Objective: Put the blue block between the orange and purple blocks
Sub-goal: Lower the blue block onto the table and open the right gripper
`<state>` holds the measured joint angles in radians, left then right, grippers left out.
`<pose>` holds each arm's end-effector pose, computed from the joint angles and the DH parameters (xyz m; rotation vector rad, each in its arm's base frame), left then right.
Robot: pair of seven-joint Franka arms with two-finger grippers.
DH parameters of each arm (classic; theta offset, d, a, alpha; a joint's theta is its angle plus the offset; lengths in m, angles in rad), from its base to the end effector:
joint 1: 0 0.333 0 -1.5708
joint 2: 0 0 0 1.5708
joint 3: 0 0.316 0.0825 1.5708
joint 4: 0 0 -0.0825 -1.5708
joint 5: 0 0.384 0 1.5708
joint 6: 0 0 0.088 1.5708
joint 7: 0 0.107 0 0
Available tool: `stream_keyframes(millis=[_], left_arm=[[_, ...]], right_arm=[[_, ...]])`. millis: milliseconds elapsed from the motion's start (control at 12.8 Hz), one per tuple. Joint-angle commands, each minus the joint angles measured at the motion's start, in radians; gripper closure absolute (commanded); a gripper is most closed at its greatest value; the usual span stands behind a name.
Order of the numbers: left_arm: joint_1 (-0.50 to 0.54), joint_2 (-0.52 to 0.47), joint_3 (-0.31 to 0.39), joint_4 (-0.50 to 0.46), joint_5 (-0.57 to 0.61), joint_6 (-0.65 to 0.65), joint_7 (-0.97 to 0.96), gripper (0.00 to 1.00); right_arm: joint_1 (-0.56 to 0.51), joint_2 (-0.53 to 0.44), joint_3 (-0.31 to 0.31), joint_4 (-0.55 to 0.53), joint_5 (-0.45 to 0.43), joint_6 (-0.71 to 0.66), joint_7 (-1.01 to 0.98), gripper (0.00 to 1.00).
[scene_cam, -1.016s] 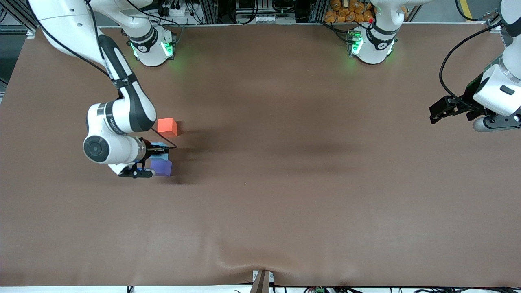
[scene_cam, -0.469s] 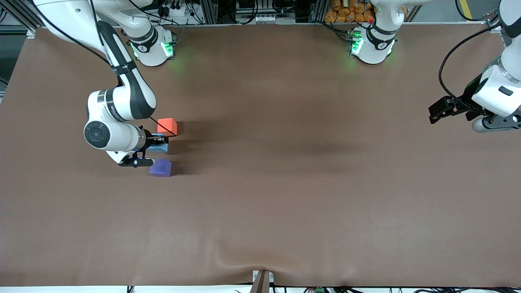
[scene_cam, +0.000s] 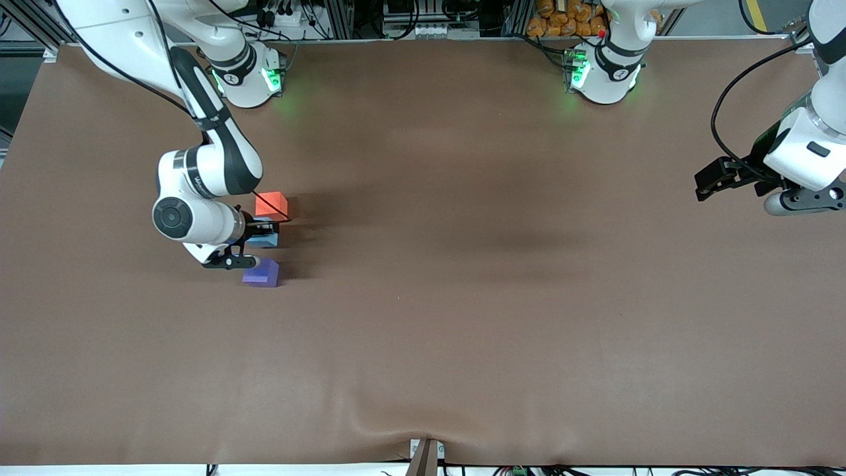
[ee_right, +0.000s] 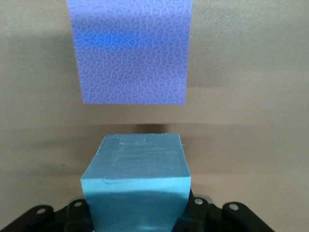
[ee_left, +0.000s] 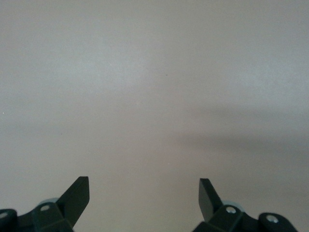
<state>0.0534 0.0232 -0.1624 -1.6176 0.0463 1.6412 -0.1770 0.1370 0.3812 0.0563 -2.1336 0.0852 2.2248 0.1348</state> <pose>0.5639 -0.0560 0.5957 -3.0980 -0.1004 -0.0105 0.5294 0.1069 0.2058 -3.0744 0.0065 0.4632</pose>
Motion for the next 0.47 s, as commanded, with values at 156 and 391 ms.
stream_keyframes(millis=[156,391], left_arm=[[0.011,-0.019,-0.006,-0.018,-0.016,0.011,0.014,0.00],[0.011,-0.017,-0.008,-0.018,-0.016,0.012,0.014,0.00]], right_arm=[[-0.002,0.045,0.008,0.003,-0.013,0.064,-0.009,0.33],[-0.011,0.010,0.008,0.006,-0.013,0.050,-0.007,0.00]])
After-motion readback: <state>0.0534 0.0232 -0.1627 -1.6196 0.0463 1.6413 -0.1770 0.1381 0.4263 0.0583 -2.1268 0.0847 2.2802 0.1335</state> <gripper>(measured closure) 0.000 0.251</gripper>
